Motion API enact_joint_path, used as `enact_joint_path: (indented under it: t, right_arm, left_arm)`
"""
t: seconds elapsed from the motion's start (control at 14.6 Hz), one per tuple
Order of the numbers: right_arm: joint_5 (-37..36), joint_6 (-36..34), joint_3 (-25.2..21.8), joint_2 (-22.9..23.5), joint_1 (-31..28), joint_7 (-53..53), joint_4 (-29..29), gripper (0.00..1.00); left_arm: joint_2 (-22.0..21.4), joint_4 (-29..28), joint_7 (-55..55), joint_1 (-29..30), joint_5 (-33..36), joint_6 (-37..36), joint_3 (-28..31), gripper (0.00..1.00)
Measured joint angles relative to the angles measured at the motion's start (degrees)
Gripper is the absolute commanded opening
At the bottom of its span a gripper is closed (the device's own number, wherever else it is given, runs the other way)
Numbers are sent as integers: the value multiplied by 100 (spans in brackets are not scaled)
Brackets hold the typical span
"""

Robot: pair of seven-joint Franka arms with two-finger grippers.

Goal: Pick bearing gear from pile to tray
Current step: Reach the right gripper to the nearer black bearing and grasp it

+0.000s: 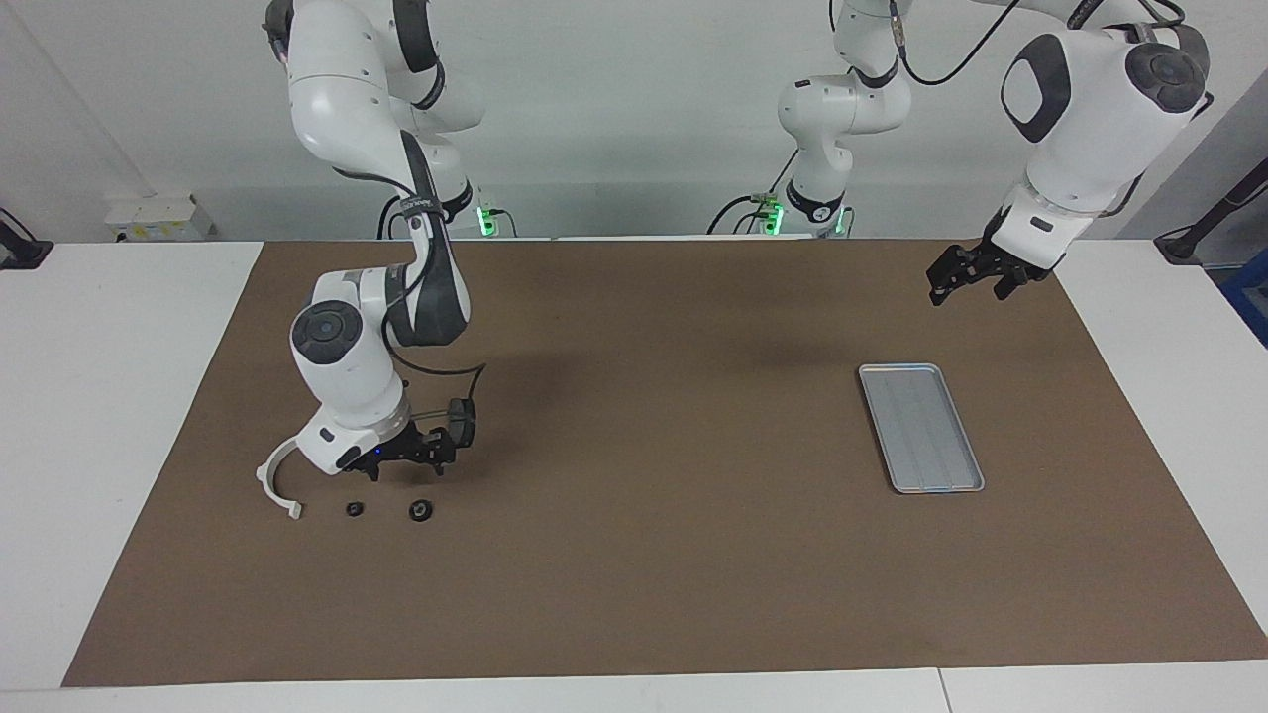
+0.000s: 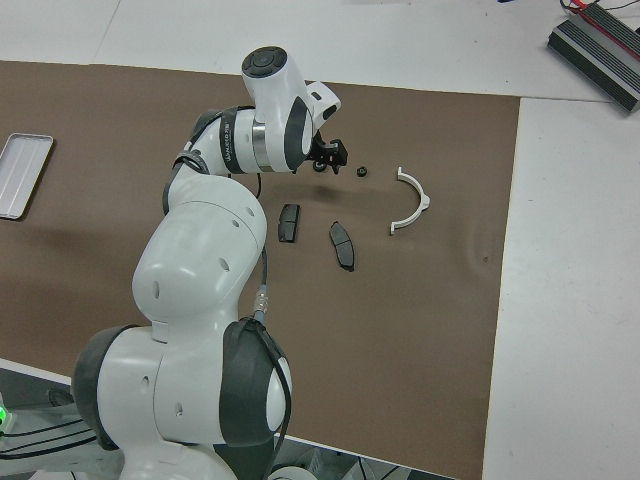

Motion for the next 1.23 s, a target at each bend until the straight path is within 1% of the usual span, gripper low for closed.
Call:
enact_joint_path:
  t: [0.21,0.48,0.62,0.82,1.23]
  right_arm:
    - [0,4,0,240,1,243,168,100]
    - [0,221,0,451,3,298,236,100]
    - [0,238,0,570,4,299,389,100]
    - [0,238,0,638,4,392,514,99]
    - [0,409,0,675,13,631,544,99]
  left_arm:
    - [-17,-75,-391,-3,0,109,0,100]
    - [-65,-287,-1428,-118,-86,405,-11,100]
    - [-117,-418,-1873,-255,-104,533,-27,100]
    - [-182,-495,-2058,-404,-105,543,-34,100]
    - [-198,-506,-2144,-401,-105,544,16,100]
